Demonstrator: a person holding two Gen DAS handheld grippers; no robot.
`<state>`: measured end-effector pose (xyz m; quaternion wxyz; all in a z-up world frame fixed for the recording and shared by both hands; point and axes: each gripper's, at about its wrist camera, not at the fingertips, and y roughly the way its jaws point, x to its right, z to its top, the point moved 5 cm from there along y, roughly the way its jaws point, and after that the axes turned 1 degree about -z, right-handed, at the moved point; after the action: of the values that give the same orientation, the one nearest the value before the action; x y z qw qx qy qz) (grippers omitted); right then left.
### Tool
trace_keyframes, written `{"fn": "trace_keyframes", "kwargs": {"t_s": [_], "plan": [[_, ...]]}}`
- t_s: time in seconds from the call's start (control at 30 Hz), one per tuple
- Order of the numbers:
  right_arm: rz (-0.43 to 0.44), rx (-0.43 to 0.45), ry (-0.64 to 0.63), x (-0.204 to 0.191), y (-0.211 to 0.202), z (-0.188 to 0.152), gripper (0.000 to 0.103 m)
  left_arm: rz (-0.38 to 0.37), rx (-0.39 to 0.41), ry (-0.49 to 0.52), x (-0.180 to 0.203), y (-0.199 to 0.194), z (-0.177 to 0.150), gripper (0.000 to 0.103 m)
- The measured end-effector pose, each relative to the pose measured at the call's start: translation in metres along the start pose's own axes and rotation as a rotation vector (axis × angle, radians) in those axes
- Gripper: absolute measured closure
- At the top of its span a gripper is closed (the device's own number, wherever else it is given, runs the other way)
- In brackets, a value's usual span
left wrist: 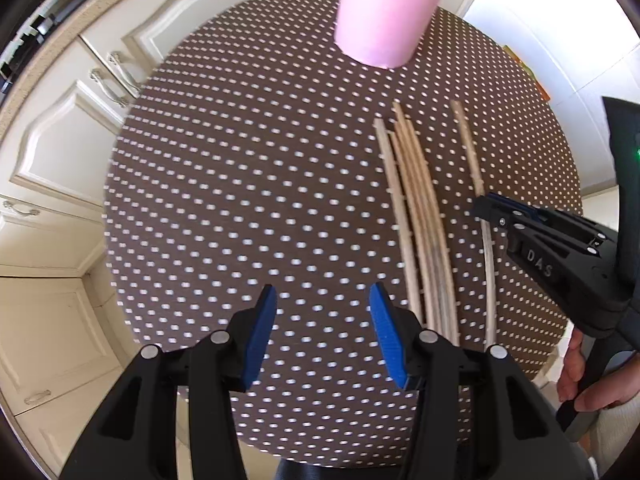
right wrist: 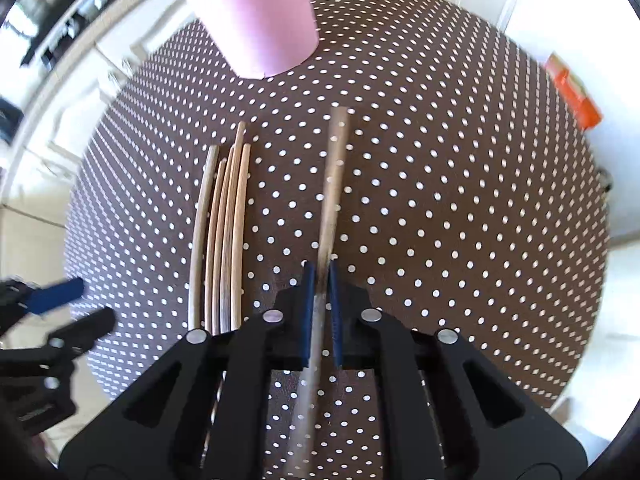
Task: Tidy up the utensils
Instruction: 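Lower both grippers onto the remaining chopsticks and close the right gripper on one, then close the left gripper on another chopstick while the right gripper holds its own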
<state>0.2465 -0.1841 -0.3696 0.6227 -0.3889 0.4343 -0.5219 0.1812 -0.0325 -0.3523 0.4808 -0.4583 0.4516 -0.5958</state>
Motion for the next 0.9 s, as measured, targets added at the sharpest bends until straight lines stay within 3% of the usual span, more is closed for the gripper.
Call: {"fn": "trace_keyframes", "kwargs": {"t_s": [0.17, 0.53, 0.67, 0.83, 0.9], "plan": [[0.097, 0.008, 0.042, 0.020, -0.008, 0.003, 0.096, -0.047, -0.057, -0.025, 0.015, 0.016, 0.001, 0.055], [0.222, 0.006, 0.087, 0.063, -0.025, -0.013, 0.097, -0.002, -0.135, -0.104, 0.038, 0.043, 0.018, 0.055], [0.231, 0.012, 0.085, 0.073, -0.031, -0.014, 0.097, 0.006, -0.142, -0.127, 0.050, 0.051, 0.034, 0.049], [0.237, 0.012, 0.079, 0.073, -0.030, -0.016, 0.097, 0.103, -0.132, -0.123, 0.069, 0.061, 0.057, 0.049], [0.242, 0.011, 0.080, 0.072, -0.028, -0.019, 0.097, 0.108, -0.120, -0.174, 0.071, 0.061, 0.063, 0.049]]}}
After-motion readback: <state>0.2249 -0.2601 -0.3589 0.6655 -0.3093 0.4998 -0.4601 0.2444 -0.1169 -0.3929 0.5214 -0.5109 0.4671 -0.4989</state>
